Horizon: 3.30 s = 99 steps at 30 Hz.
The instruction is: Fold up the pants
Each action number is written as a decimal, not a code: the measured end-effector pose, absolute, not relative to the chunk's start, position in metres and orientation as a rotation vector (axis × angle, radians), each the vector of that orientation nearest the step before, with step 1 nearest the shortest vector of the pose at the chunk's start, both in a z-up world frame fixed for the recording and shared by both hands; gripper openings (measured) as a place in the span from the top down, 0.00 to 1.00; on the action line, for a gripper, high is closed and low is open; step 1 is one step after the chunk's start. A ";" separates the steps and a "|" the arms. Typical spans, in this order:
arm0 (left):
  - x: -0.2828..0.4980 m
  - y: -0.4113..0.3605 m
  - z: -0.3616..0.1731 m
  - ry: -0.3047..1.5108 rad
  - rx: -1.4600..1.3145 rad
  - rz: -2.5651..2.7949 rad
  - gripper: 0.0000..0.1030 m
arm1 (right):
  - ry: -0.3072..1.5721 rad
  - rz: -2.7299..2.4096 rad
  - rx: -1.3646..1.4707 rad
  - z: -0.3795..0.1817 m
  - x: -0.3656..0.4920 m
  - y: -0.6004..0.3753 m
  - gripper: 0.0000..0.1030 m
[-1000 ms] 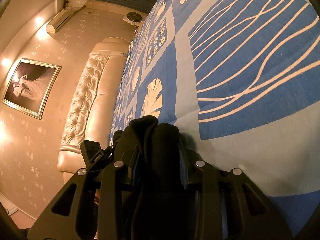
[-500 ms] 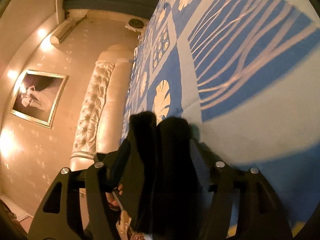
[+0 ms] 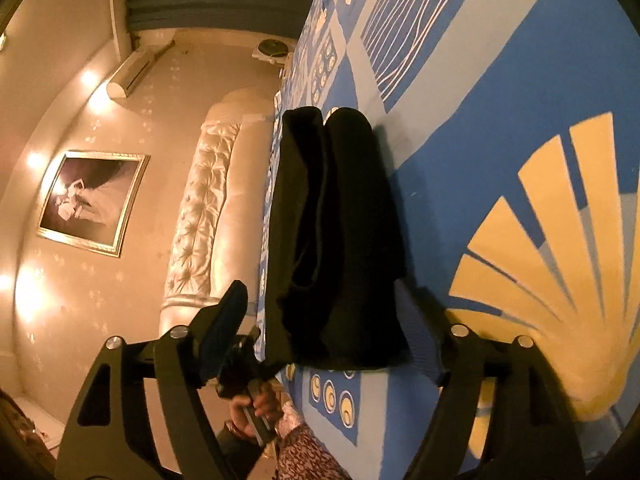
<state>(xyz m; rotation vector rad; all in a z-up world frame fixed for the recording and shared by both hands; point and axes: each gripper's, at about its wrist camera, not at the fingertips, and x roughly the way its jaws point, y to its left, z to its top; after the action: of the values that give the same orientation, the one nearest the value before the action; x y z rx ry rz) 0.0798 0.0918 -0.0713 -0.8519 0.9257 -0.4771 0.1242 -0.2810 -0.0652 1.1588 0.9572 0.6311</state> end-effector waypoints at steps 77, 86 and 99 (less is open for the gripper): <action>0.079 0.066 -0.077 0.973 -0.815 -0.413 0.58 | 1.025 0.584 1.108 -0.091 0.113 -0.270 0.73; 0.079 0.063 -0.079 0.956 -0.794 -0.426 0.56 | 1.030 0.579 1.116 -0.092 0.113 -0.270 0.73; 0.081 0.062 -0.078 0.949 -0.814 -0.472 0.42 | 1.037 0.598 1.152 -0.093 0.111 -0.274 0.67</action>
<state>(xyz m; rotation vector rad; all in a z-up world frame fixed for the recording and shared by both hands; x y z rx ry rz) 0.0813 0.0615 -0.0778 -0.8144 0.9495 -0.4723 0.1108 -0.2742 -0.0931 1.1517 1.0371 0.5975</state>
